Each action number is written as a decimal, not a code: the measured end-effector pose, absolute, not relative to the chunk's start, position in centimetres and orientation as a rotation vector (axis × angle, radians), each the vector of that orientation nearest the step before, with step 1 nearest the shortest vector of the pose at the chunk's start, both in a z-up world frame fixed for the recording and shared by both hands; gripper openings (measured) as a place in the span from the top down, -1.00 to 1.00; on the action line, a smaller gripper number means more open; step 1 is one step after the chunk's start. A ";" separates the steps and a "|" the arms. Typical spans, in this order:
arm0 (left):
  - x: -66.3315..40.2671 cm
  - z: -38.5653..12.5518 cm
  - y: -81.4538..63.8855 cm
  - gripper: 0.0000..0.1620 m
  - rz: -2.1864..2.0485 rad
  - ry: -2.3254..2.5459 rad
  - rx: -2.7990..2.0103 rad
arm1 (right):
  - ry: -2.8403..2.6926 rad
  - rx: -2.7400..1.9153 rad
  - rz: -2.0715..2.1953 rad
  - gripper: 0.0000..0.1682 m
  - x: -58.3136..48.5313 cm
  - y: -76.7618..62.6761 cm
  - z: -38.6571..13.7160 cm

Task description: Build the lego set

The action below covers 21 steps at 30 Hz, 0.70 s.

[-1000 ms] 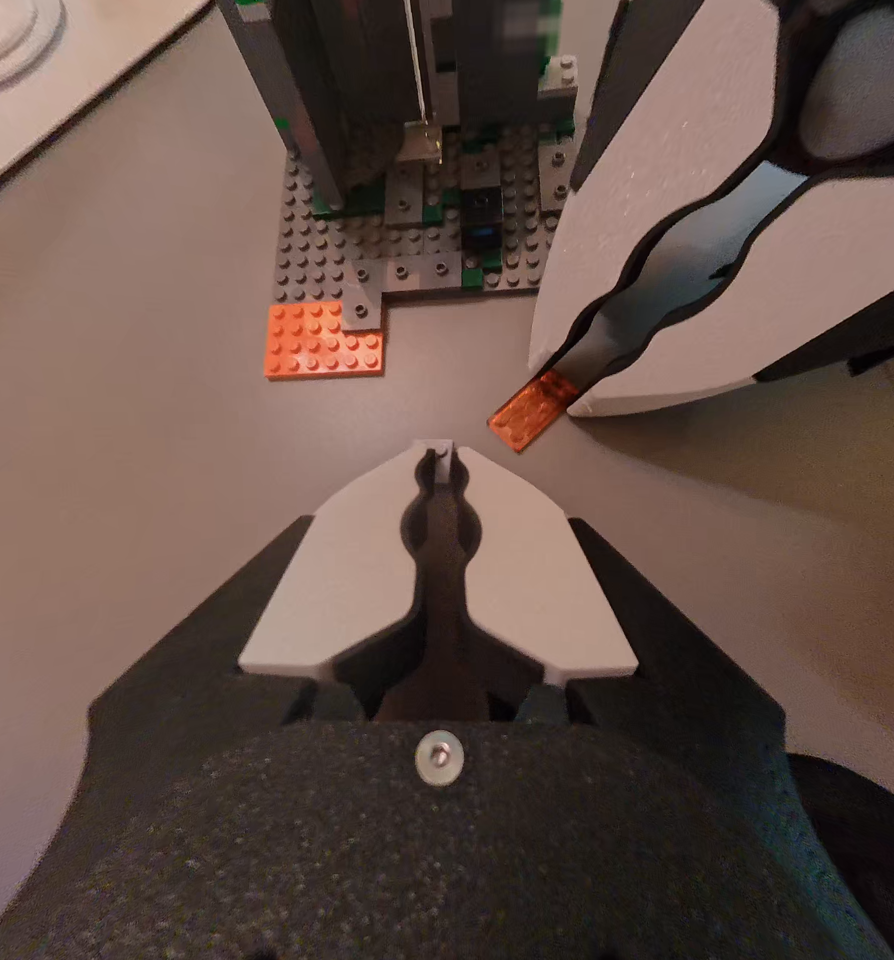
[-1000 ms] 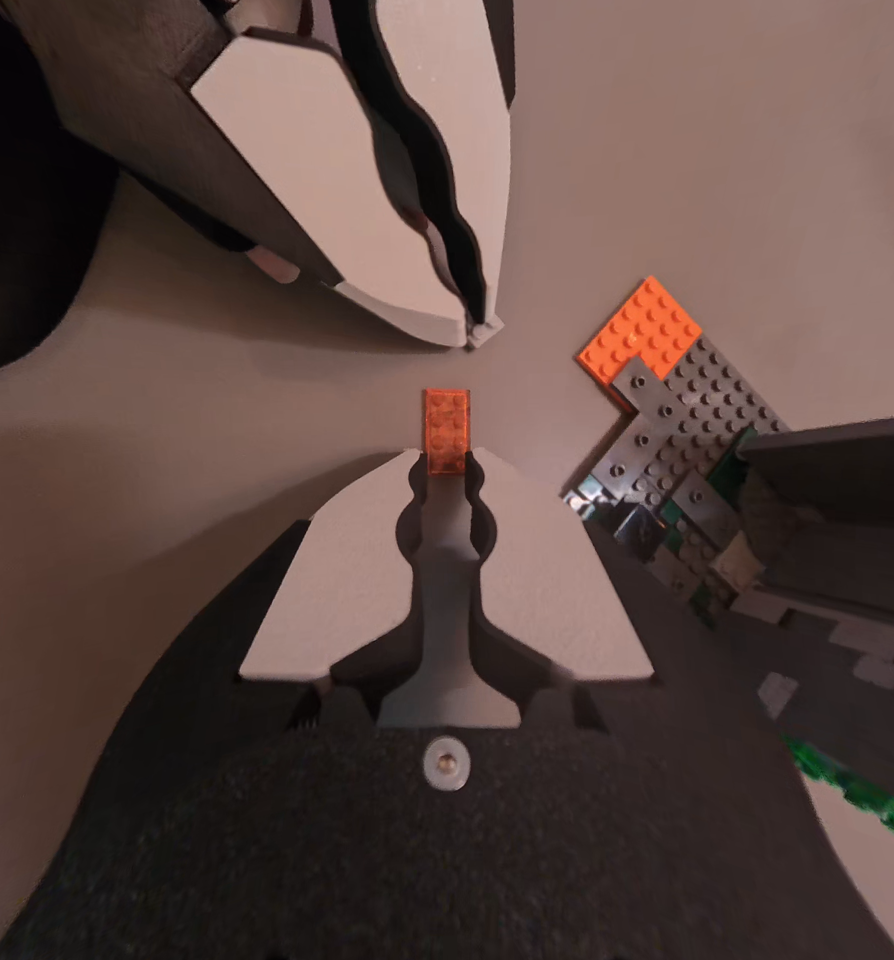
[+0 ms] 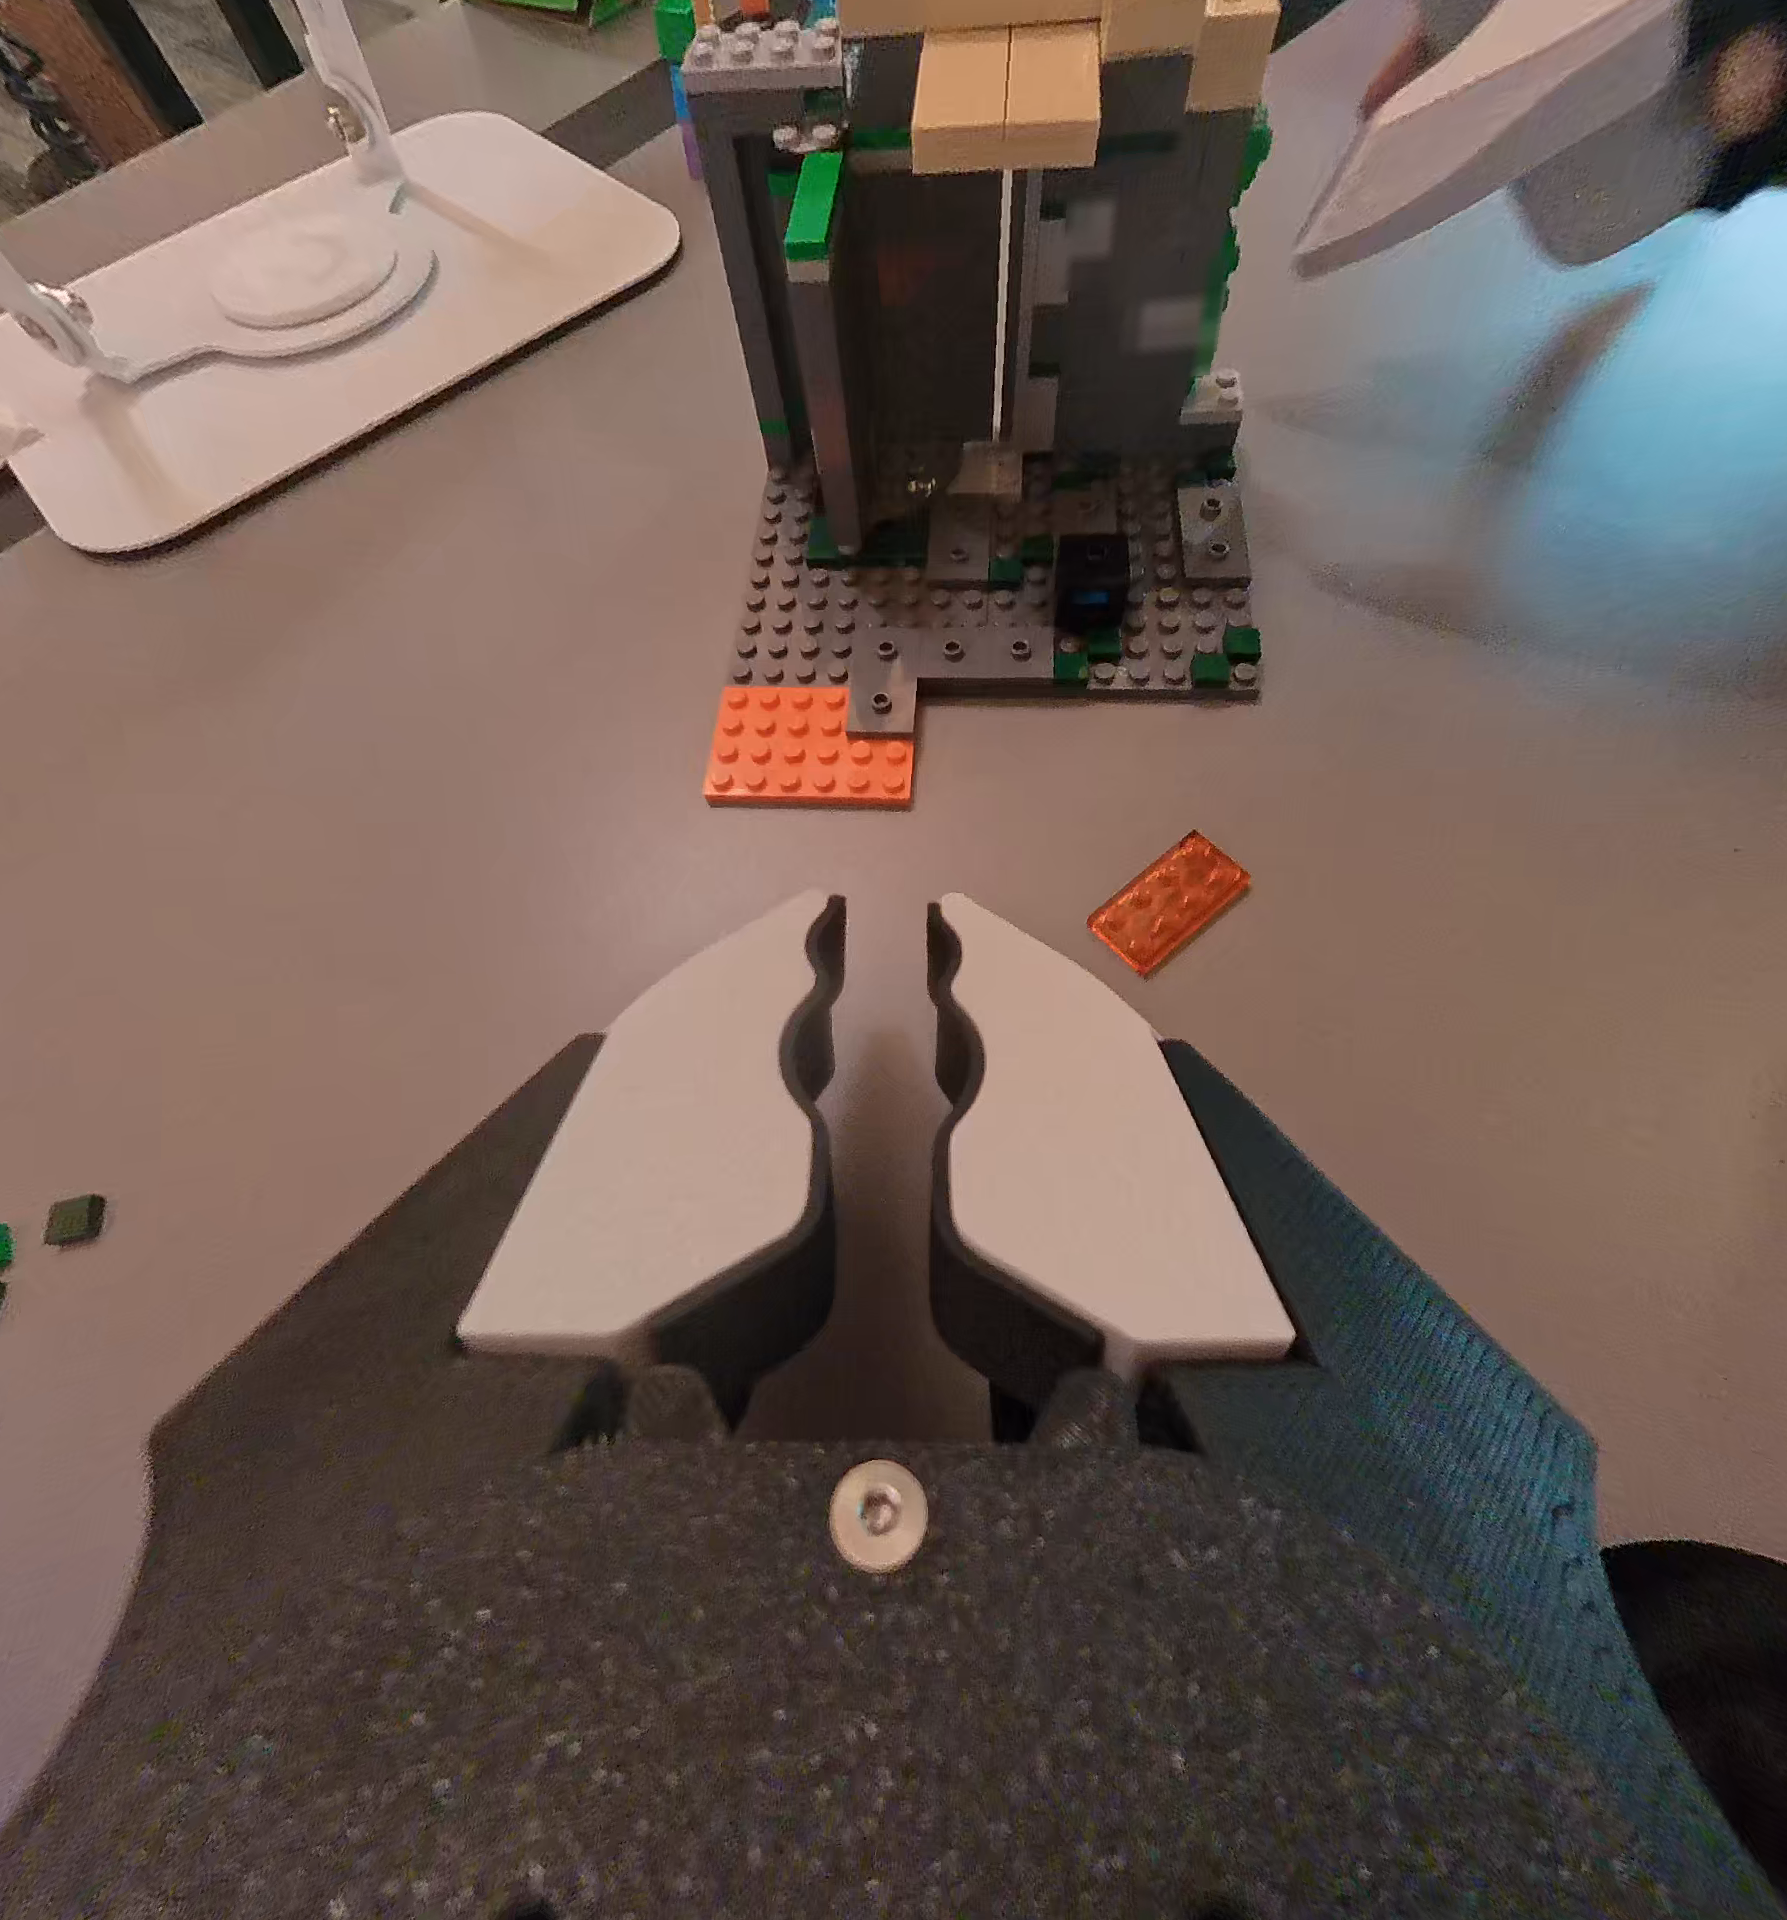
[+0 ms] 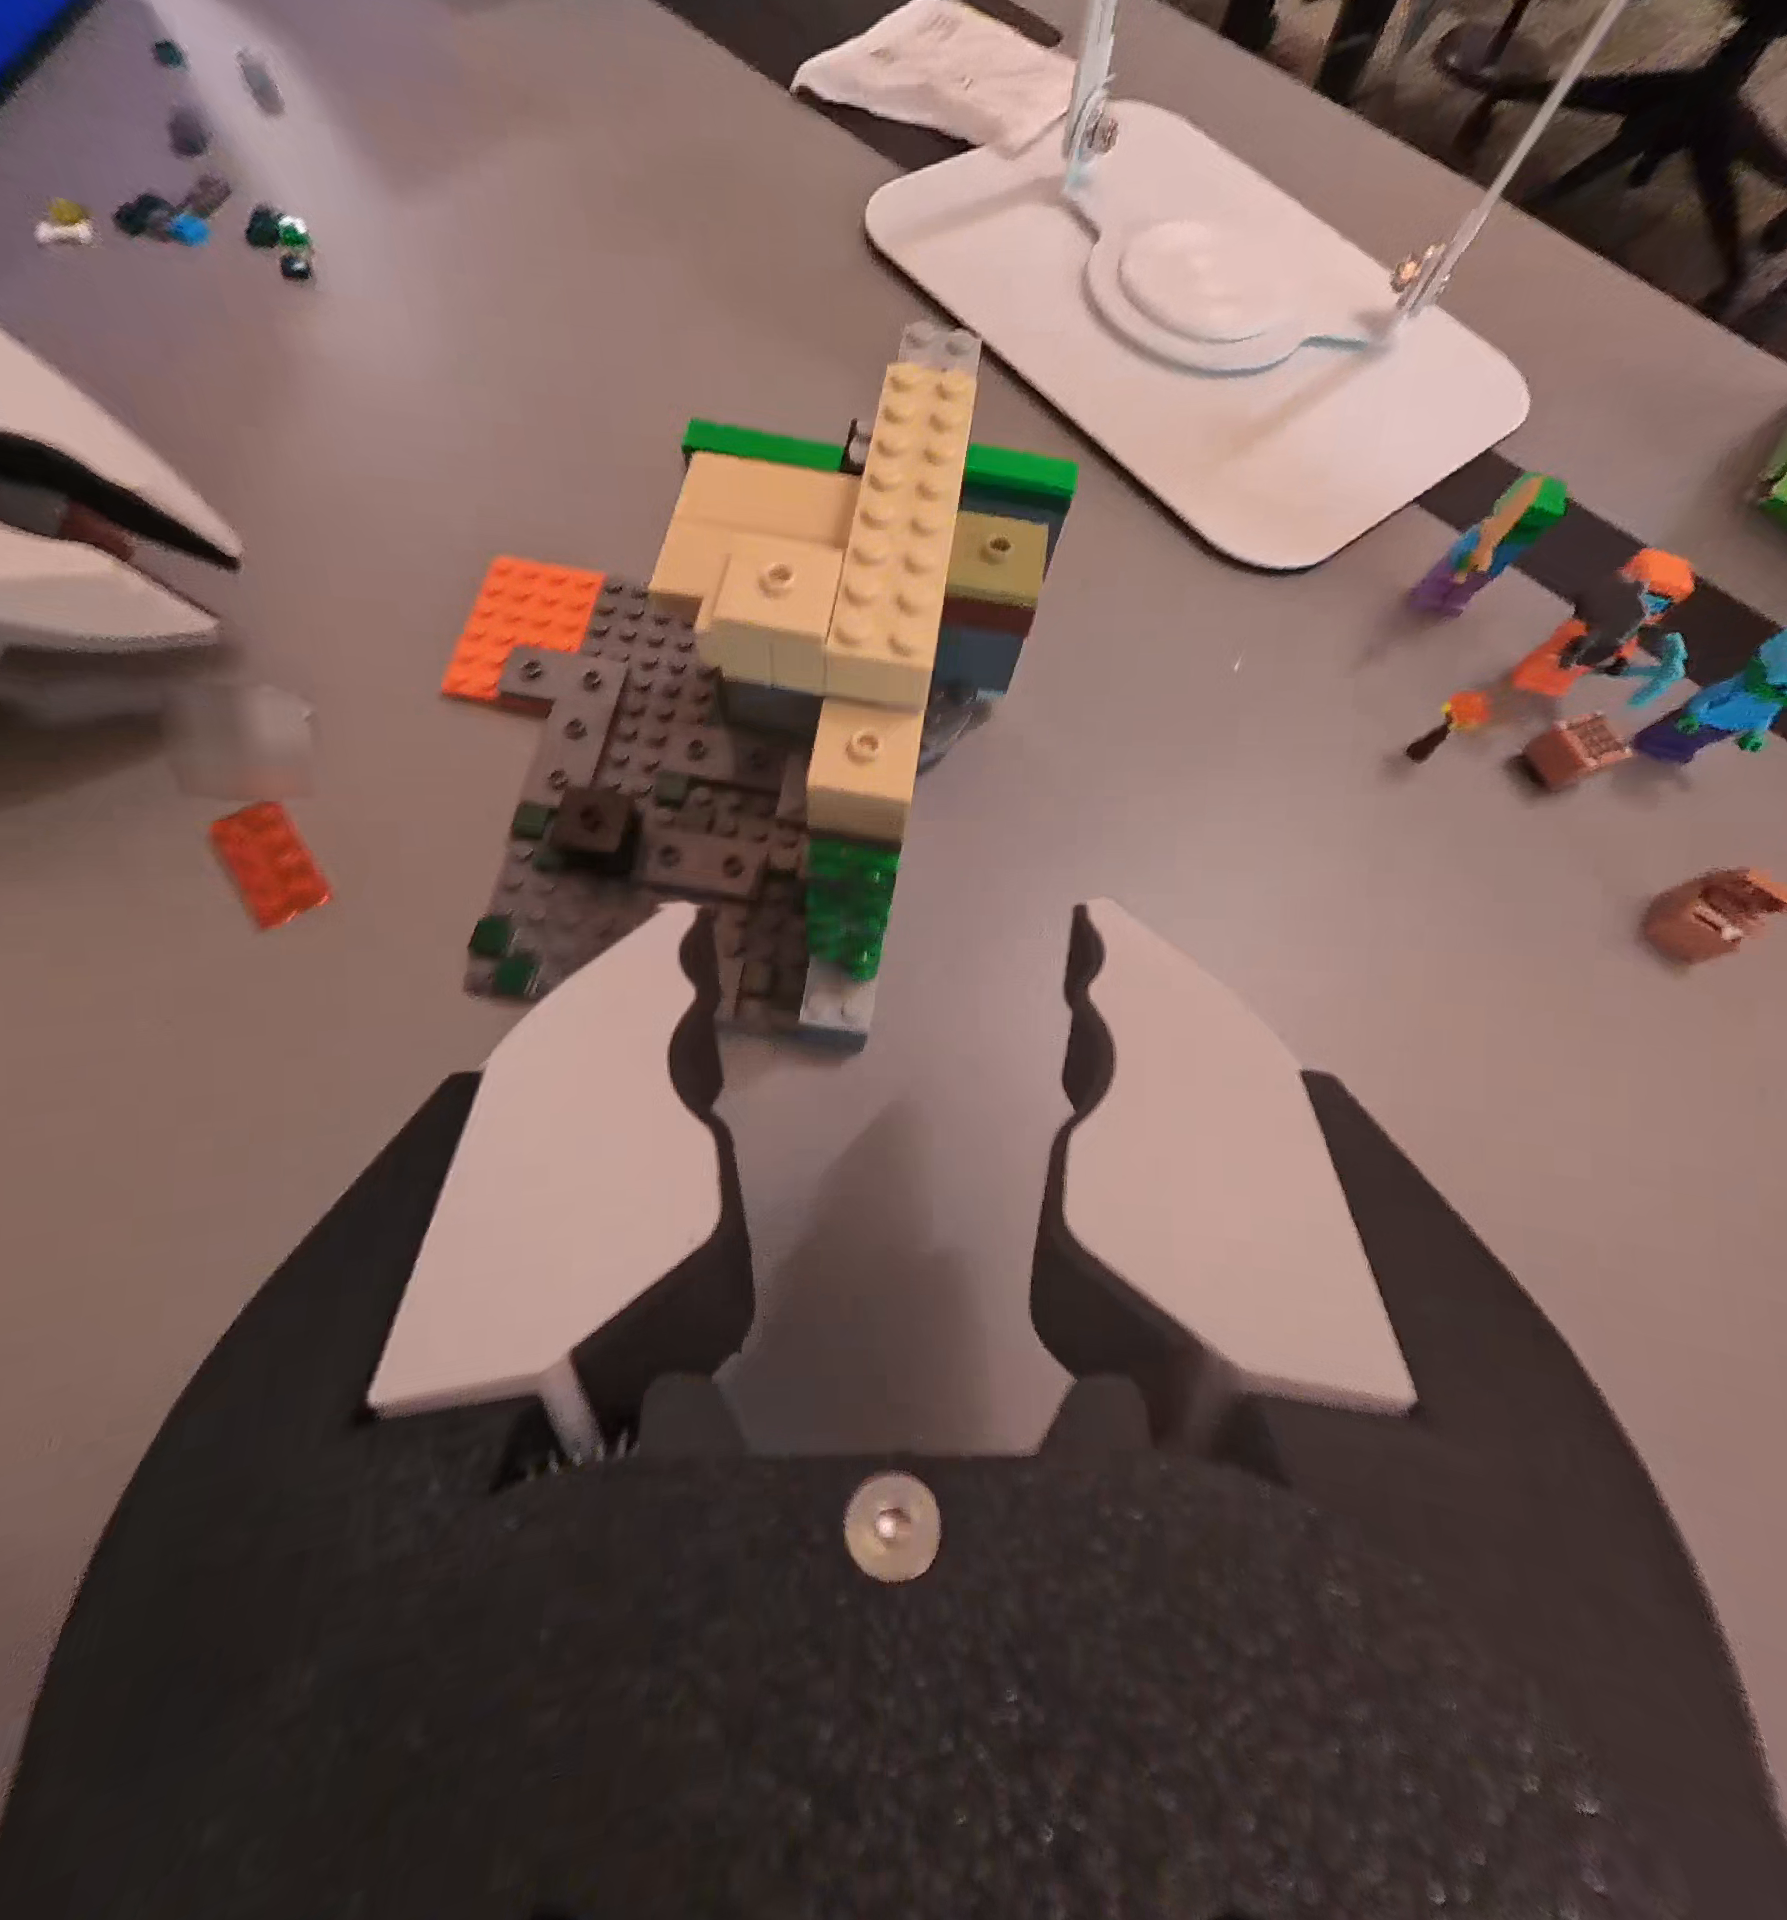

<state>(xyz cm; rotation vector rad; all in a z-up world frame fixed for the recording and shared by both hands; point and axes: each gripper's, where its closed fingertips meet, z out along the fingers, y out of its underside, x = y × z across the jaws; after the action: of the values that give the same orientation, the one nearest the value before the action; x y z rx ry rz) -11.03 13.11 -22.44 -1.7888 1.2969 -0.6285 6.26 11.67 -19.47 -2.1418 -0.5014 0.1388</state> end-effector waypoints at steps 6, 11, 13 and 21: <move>-10.9 -22.2 12.7 0.83 -0.623 1.322 -1.743 | -0.597 -2.090 0.079 0.45 4.7 14.5 -20.9; -10.9 -22.1 12.6 0.83 -0.617 1.334 -1.722 | -0.861 -1.997 0.155 0.73 4.7 14.7 -20.9; -10.8 -22.1 12.5 0.84 -0.617 1.340 -1.717 | -1.025 -1.934 0.241 0.73 4.6 14.6 -20.9; -10.9 -22.1 12.5 0.84 -0.598 1.357 -1.698 | -1.336 -1.852 0.457 0.75 4.4 16.0 -21.0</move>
<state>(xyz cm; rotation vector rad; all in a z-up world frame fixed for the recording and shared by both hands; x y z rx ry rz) -10.91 12.50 -22.15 -1.6981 1.3571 -0.5984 4.42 15.95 -21.01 -1.8523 -1.3357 0.4566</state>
